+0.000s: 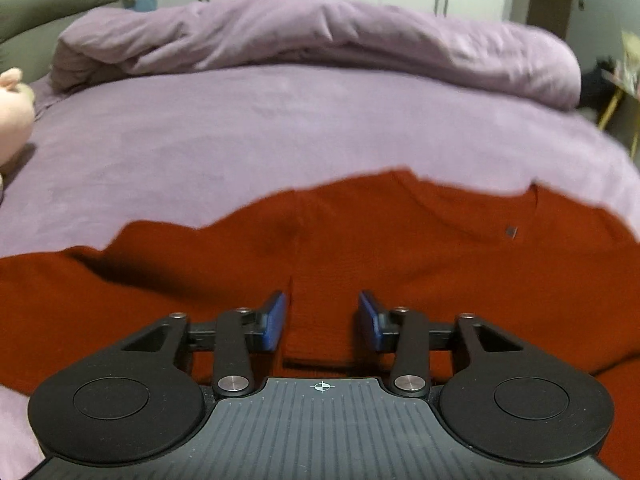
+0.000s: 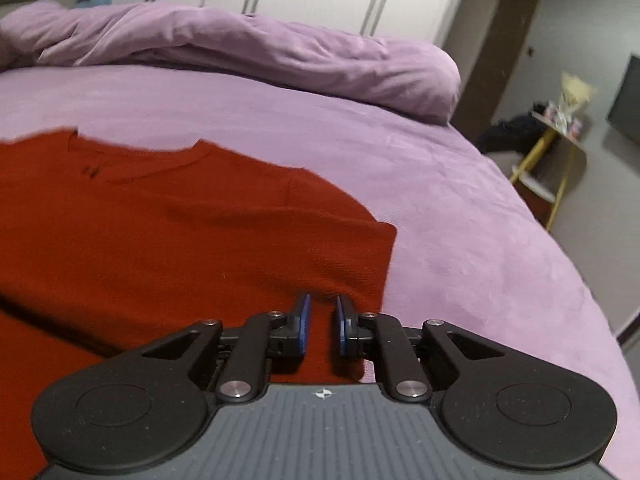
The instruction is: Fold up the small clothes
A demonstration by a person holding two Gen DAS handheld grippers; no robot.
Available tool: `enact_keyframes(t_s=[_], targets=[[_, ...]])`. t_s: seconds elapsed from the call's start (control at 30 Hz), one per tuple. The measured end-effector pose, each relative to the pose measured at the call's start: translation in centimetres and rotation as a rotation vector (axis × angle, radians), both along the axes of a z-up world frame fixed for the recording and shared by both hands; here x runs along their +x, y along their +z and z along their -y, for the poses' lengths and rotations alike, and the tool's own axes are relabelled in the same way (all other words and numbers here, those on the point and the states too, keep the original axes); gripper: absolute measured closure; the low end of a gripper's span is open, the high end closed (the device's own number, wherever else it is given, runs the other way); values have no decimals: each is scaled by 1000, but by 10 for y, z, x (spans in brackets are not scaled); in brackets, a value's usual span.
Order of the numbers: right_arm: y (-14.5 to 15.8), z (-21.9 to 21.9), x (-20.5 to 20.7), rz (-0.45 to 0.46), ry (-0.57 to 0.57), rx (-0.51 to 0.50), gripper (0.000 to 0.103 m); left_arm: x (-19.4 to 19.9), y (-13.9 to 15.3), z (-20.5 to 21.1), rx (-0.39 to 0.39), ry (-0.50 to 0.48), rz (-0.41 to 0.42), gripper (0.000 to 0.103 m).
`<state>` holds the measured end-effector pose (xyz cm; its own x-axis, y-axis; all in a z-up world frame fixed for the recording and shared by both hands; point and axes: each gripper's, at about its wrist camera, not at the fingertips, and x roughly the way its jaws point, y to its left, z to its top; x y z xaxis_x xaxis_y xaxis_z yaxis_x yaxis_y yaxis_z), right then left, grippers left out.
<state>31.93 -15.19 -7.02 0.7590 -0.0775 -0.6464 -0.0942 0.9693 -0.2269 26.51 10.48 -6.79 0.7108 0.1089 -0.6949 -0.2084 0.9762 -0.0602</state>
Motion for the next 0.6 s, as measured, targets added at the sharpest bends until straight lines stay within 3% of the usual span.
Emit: enact_keyframes(t_s=[0.07, 0.17, 0.3, 0.37, 0.6], targets=[[10, -1, -2, 16, 27, 96, 92, 0, 4, 0, -38, -10, 18, 58], [15, -23, 0, 0, 107, 158, 91, 13, -5, 9, -64, -55, -39, 58], [0, -46, 19, -60, 167, 177, 91, 24, -18, 21, 17, -82, -52, 54], [-13, -55, 25, -87, 149, 123, 91, 32, -20, 21, 30, -60, -57, 54], [-21, -66, 42, -33, 115, 43, 92, 49, -26, 22, 77, -17, -53, 53]])
